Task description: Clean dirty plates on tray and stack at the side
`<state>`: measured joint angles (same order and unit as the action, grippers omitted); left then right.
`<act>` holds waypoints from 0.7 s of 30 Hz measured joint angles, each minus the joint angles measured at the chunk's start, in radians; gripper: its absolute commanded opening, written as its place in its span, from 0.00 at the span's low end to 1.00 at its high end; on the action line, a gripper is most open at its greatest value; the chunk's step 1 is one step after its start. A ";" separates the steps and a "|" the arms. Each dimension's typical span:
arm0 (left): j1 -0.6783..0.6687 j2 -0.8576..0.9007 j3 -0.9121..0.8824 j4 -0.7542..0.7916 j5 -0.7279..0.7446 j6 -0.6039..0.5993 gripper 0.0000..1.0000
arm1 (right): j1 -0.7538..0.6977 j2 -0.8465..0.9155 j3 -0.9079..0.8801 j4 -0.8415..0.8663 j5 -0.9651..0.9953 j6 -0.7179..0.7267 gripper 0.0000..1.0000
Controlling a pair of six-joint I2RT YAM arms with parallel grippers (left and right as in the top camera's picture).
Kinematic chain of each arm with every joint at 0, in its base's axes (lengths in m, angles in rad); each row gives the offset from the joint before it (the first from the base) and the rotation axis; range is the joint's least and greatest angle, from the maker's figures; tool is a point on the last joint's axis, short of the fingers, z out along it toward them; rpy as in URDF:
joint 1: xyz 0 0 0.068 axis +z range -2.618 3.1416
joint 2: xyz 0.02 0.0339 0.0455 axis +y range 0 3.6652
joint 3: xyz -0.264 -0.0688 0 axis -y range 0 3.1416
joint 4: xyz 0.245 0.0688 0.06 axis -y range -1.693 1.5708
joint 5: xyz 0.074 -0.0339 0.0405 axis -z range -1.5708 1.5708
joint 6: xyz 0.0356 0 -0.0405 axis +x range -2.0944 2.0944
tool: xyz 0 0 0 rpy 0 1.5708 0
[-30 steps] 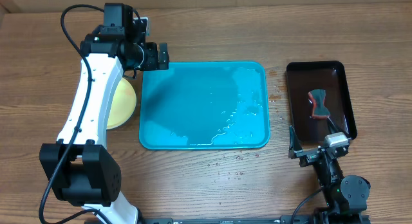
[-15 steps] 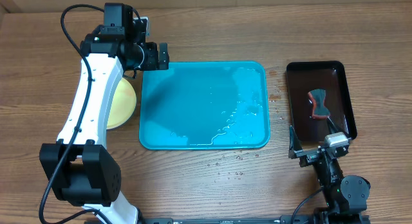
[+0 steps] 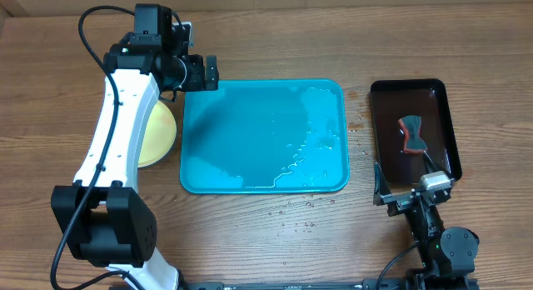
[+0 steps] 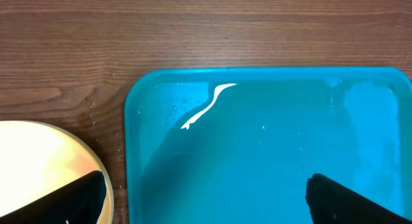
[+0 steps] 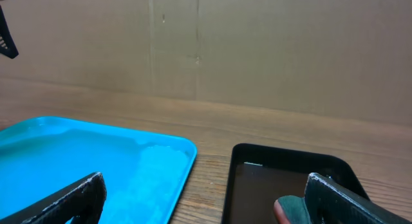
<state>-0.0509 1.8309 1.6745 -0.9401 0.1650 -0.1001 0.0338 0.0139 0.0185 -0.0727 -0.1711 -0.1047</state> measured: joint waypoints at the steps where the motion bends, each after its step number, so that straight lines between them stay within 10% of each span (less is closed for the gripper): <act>1: 0.000 0.000 0.000 -0.003 0.000 0.000 1.00 | 0.000 0.000 0.000 0.000 0.000 0.000 1.00; 21: 0.000 -0.340 -0.094 0.205 -0.106 0.090 1.00 | 0.000 0.000 0.000 0.000 0.000 0.000 1.00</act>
<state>-0.0509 1.4906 1.5803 -0.7353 0.0593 -0.0097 0.0338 0.0139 0.0185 -0.0731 -0.1711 -0.1047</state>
